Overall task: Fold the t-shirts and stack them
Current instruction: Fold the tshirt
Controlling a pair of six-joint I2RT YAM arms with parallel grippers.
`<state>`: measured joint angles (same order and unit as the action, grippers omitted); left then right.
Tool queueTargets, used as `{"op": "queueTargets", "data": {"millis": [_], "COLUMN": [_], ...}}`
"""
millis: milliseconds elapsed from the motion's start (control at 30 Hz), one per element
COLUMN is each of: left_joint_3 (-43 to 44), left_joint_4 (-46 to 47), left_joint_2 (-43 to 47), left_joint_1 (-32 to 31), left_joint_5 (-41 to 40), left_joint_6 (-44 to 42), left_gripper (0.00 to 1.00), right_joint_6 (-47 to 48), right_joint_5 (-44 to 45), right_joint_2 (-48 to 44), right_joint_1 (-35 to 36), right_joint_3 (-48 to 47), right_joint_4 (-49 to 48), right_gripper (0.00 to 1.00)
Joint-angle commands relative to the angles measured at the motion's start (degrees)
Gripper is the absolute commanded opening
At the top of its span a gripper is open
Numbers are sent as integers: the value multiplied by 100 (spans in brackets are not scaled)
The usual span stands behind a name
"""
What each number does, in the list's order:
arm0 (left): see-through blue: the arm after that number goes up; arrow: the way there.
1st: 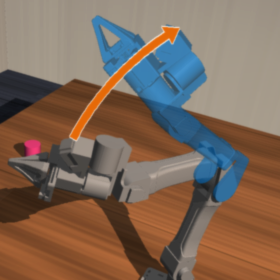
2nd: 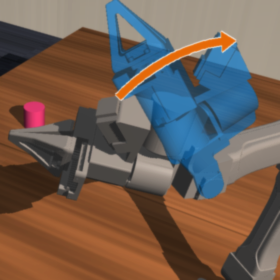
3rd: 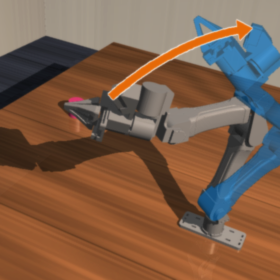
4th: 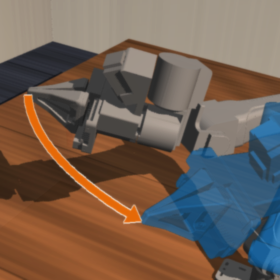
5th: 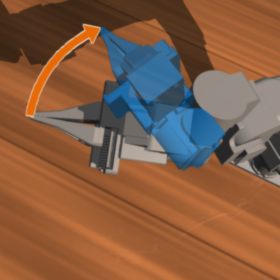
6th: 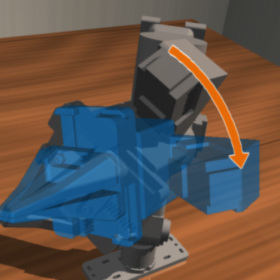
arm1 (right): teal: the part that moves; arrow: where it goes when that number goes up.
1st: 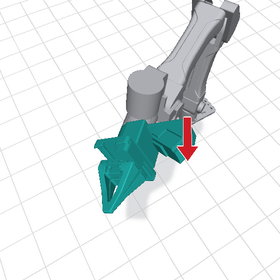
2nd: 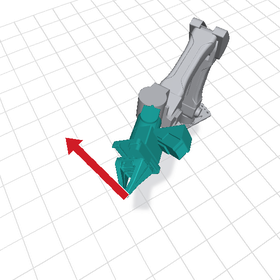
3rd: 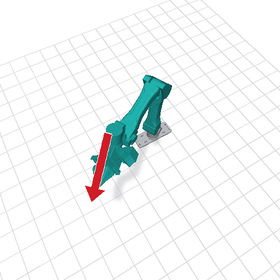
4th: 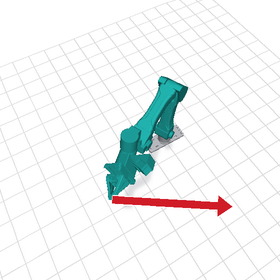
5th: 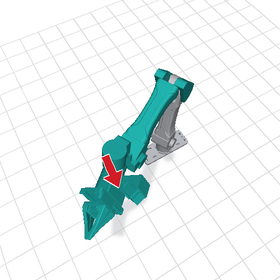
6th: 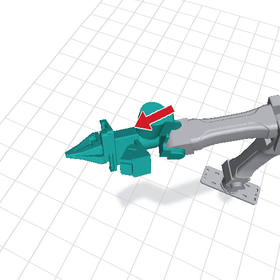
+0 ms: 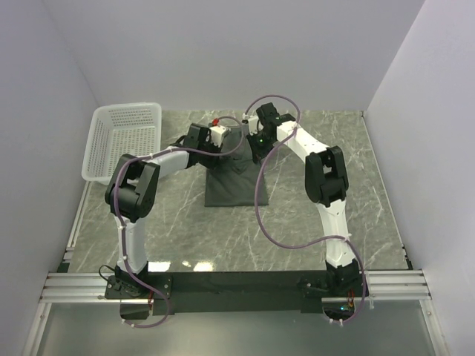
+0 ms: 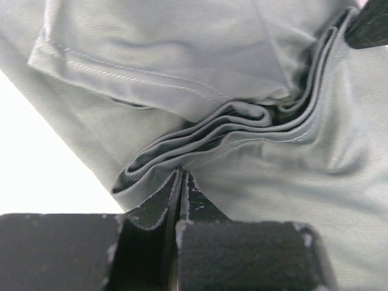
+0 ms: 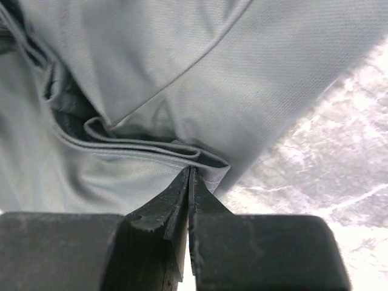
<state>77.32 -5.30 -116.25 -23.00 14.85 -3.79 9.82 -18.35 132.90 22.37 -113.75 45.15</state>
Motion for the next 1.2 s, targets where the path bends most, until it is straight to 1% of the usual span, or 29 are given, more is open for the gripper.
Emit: {"op": "queueTargets", "data": {"millis": [0,233,333,400,433,467,533,567,600,633,667,700,733,767,800,833,867,900,933,967,1000,1033,1100,1133,1167], "left_joint_3": [249,512,460,320,232,40,-207,-496,-690,-918,-1451,-1770,-2469,-2824,-3150,-3710,-3959,-4170,-4407,-4427,-4384,-4288,-4225,-4286,-4330], "left_joint_4": [-15,-357,-323,-87,-7,55,256,327,406,712,880,1073,1588,1820,2013,2111,2077,2051,2051,1816,1622,1402,928,839,838], "left_joint_2": [14,-126,84,496,672,1048,1489,1952,2218,2490,3093,3421,3755,4420,4731,4995,5398,5550,5638,5657,5613,5543,5289,5192,4991], "left_joint_1": [59,94,94,94,94,94,94,94,94,94,94,86,77,68,68,68,68,59,24,-19,-98,-325,-651,-940,-1047], "left_joint_5": [-193,-720,-1028,-1177,-1204,-1230,-1257,-1248,-1248,-1100,-1011,-810,-356,-99,191,820,1105,1334,1501,1616,1678,1696,1355,1197,1091], "left_joint_6": [230,317,335,405,614,617,634,582,512,172,-6,-242,-854,-1165,-1516,-2485,-3060,-3562,-4054,-4172,-4269,-4531,-4814,-5067,-5113], "left_gripper": [4,10,14,22,27,32,37,42,45,49,56,60,63,73,75,78,80,80,80,80,80,80,78,78,78], "right_joint_6": [-104,-112,-51,89,142,221,501,633,1096,1370,1643,2463,2941,3355,4177,4551,4833,5488,5895,6195,6546,6698,7075,7112,7121], "right_joint_5": [270,428,472,455,420,263,-1,-367,-632,-835,-1098,-1684,-2046,-2276,-2539,-2559,-2542,-2525,-2498,-2472,-2437,-2480,-2507,-2490,-2350], "right_joint_2": [192,122,-132,-482,-641,-834,-1493,-1747,-2203,-2416,-2627,-2994,-3190,-3400,-3916,-4173,-4437,-4875,-5036,-5211,-5230,-5213,-5038,-4968,-4915], "right_joint_1": [22,22,-31,-40,-48,-75,-101,-119,-145,-154,-154,-154,-154,-145,-137,-119,-110,-119,-110,-110,-110,-101,-93,-75,21], "right_joint_3": [-305,-314,-209,10,116,273,879,1116,1545,1741,1960,2319,2514,2760,3354,3682,4024,4619,4852,5158,5222,5232,5214,5240,5275], "right_joint_4": [-59,-102,-146,-234,-260,-322,-576,-664,-717,-692,-691,-439,-271,-191,-199,-304,-487,-811,-867,-945,-894,-815,-535,-542,-594], "right_gripper": [6,6,7,9,12,15,25,28,32,38,41,43,47,49,52,63,69,77,79,80,81,81,80,80,80]}}
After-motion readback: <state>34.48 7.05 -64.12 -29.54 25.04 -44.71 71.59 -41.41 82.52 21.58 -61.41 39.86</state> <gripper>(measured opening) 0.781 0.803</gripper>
